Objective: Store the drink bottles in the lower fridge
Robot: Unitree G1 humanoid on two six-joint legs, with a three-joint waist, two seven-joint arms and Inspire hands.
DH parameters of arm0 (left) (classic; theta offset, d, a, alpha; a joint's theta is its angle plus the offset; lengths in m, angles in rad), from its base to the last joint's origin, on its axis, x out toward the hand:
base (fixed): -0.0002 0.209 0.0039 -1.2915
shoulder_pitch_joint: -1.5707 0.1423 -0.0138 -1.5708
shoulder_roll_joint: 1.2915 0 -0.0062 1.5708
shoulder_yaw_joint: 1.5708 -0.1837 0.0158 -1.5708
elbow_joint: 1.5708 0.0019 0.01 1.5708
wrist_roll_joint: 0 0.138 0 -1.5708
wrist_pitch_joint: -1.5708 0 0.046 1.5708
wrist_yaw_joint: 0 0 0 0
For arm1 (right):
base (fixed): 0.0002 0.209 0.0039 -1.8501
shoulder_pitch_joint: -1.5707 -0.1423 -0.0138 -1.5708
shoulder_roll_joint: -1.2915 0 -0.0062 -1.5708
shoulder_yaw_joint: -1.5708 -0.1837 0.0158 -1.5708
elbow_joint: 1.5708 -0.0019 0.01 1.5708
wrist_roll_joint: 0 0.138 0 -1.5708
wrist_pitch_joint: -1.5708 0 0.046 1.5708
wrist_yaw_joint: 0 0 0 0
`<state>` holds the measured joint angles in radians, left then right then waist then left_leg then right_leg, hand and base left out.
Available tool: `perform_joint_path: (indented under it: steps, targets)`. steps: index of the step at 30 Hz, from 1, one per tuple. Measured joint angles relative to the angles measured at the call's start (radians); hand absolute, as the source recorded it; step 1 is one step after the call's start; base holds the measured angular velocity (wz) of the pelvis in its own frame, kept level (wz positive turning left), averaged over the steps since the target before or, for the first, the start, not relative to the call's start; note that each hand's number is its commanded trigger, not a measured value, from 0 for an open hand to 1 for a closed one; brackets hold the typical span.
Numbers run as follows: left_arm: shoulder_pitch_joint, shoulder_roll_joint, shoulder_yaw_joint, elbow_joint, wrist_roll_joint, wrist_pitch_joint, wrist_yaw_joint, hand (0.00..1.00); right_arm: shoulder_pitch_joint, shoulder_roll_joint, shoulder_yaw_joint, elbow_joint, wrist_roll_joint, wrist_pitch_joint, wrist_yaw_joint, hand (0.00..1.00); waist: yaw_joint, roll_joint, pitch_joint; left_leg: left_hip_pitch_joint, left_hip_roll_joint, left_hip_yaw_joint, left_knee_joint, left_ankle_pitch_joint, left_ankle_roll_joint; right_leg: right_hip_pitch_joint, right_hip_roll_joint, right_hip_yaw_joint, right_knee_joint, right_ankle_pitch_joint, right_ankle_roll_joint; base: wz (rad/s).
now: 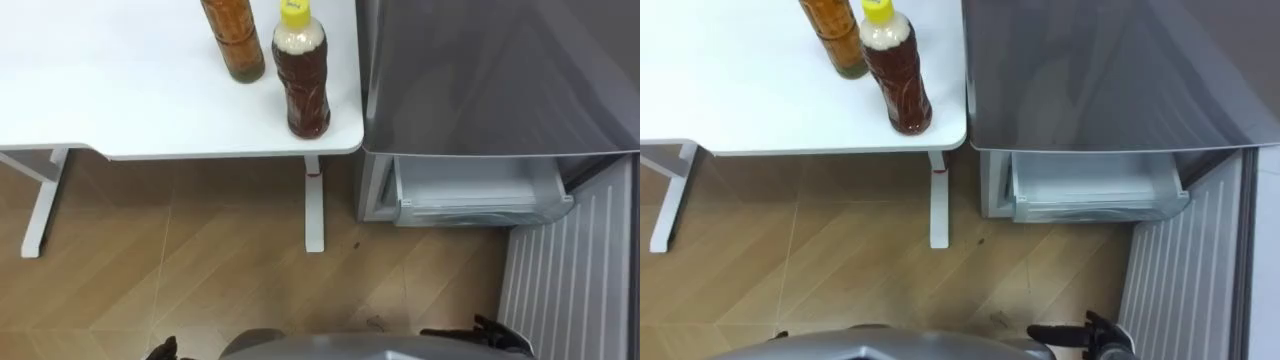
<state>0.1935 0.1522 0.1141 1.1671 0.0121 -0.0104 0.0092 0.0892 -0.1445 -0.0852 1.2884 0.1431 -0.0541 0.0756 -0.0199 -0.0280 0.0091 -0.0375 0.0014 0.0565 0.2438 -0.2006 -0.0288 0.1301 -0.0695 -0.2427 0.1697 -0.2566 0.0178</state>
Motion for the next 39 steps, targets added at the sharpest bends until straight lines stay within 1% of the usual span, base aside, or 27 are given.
perform_joint_path:
  steps: [2, 4, 6, 8, 9, 16, 22, 25, 26, 29, 30, 31, 33, 35, 37, 39]
  targets:
    - [0.001, 0.000, 0.000, 0.000, 0.002, 0.000, -0.001, 0.00, 0.000, 0.000, -0.002, -0.002, -0.020, 0.000, -0.001, 0.00, -0.003, -0.002, 0.0019, 0.001, -0.002, -0.001, -0.010, 0.002, 0.003, -0.002, 0.000, 0.002, -0.004, 0.004, 0.001, -0.04]
    - [0.004, 0.003, -0.001, 0.000, 0.002, 0.003, -0.001, 0.00, -0.001, 0.000, 0.001, -0.002, -0.029, 0.001, -0.005, 0.00, -0.004, -0.004, 0.0013, 0.002, -0.004, -0.002, -0.010, 0.002, 0.003, -0.003, -0.001, 0.007, -0.003, 0.006, 0.004, 0.00]
    - [0.001, 0.005, 0.001, 0.000, 0.001, 0.005, 0.000, 0.00, -0.011, 0.001, 0.007, -0.003, -0.063, 0.004, -0.010, 0.00, 0.000, -0.010, 0.0016, 0.006, -0.005, -0.003, -0.013, 0.002, 0.003, -0.003, -0.001, 0.023, -0.003, 0.006, 0.004, -0.02]
    - [0.002, 0.005, 0.003, 0.000, 0.000, 0.007, 0.001, 0.00, -0.013, 0.003, 0.009, -0.002, -0.069, 0.005, -0.014, 0.00, 0.002, -0.014, 0.0004, 0.015, -0.006, -0.004, -0.017, 0.002, 0.003, 0.003, -0.002, 0.021, -0.003, 0.006, 0.004, -0.06]
    - [0.002, 0.005, 0.003, 0.000, 0.000, 0.009, 0.002, 0.00, -0.012, 0.003, 0.010, -0.001, -0.068, 0.012, -0.019, 0.00, 0.001, -0.015, 0.0006, 0.023, -0.006, -0.005, -0.020, 0.002, 0.003, 0.010, -0.003, 0.019, -0.003, 0.006, 0.004, -0.03]
    - [0.005, 0.004, 0.003, 0.001, -0.001, 0.013, 0.010, 0.00, -0.012, 0.006, 0.021, -0.001, -0.043, 0.033, -0.035, 0.00, 0.001, -0.015, -0.0003, 0.031, -0.007, -0.005, -0.021, 0.003, 0.005, 0.014, -0.003, 0.019, -0.003, 0.006, 0.004, -0.03]
    - [0.009, -0.003, 0.005, 0.006, -0.031, 0.013, 0.044, 0.00, -0.012, 0.006, 0.022, -0.001, -0.029, 0.040, -0.029, 0.00, 0.000, -0.016, -0.0013, 0.029, -0.007, -0.004, -0.012, 0.005, 0.008, 0.015, -0.005, 0.012, -0.002, 0.006, 0.004, -0.01]
    - [0.015, -0.013, 0.032, 0.007, -0.070, 0.013, 0.057, 0.00, -0.012, 0.006, 0.019, 0.001, -0.022, 0.050, -0.030, 0.00, -0.001, -0.013, -0.0025, 0.029, -0.007, -0.006, -0.003, 0.005, 0.009, 0.021, -0.007, 0.002, -0.001, 0.006, 0.004, 0.03]
    - [0.016, -0.021, 0.048, 0.012, -0.098, 0.013, 0.068, 0.00, -0.010, 0.006, 0.019, 0.001, -0.012, 0.056, -0.031, 0.00, -0.001, -0.013, -0.0019, 0.029, -0.008, -0.008, -0.001, 0.006, 0.009, 0.024, -0.008, -0.003, -0.001, 0.006, 0.004, 0.06]
    - [0.020, -0.038, 0.085, 0.012, -0.161, 0.017, 0.102, 0.00, -0.010, 0.006, 0.019, 0.008, 0.010, 0.071, -0.041, 0.00, 0.003, -0.009, -0.0047, 0.030, -0.011, -0.013, 0.006, 0.007, 0.011, 0.032, -0.009, -0.004, -0.001, 0.006, 0.005, 0.05]
    - [0.020, -0.044, 0.104, 0.011, -0.181, 0.017, 0.121, 0.00, -0.011, 0.006, 0.018, 0.008, 0.011, 0.078, -0.042, 0.00, 0.003, -0.002, -0.0079, 0.030, -0.012, -0.017, 0.013, 0.006, 0.012, 0.036, -0.009, -0.007, -0.001, 0.007, 0.005, 0.07]
    - [0.020, -0.045, 0.112, 0.011, -0.190, 0.018, 0.131, 0.00, -0.010, 0.006, 0.015, 0.009, 0.011, 0.079, -0.042, 0.00, 0.003, -0.004, -0.0070, 0.031, -0.012, -0.018, 0.015, 0.006, 0.012, 0.039, -0.009, -0.008, -0.001, 0.007, 0.005, 0.07]
    - [0.022, -0.047, 0.135, 0.011, -0.260, 0.019, 0.168, 0.00, -0.012, 0.006, 0.003, 0.010, 0.011, 0.090, -0.042, 0.00, 0.002, -0.005, -0.0060, 0.032, -0.012, -0.021, 0.024, 0.005, 0.014, 0.046, -0.009, -0.011, -0.001, 0.006, 0.005, 0.05]
    - [0.021, -0.048, 0.157, 0.010, -0.325, 0.020, 0.193, 0.00, -0.010, 0.006, -0.006, 0.009, 0.016, 0.100, -0.041, 0.00, 0.001, -0.004, -0.0067, 0.030, -0.015, -0.029, 0.025, 0.007, 0.016, 0.049, -0.011, -0.020, -0.003, 0.005, 0.007, 0.09]
    - [0.017, -0.049, 0.177, 0.007, -0.380, 0.023, 0.213, 0.00, -0.010, 0.007, -0.015, 0.008, 0.022, 0.100, -0.041, 0.00, 0.005, -0.004, -0.0073, 0.030, -0.017, -0.030, 0.027, 0.008, 0.018, 0.050, -0.014, -0.023, -0.005, 0.003, 0.010, 0.05]
    - [0.017, -0.050, 0.231, 0.006, -0.477, 0.024, 0.234, 0.00, -0.008, 0.007, -0.022, 0.014, 0.027, 0.100, -0.041, 0.00, 0.016, -0.005, -0.0095, 0.031, -0.018, -0.025, 0.031, 0.007, 0.019, 0.050, -0.016, -0.023, -0.004, 0.003, 0.011, 0.00]
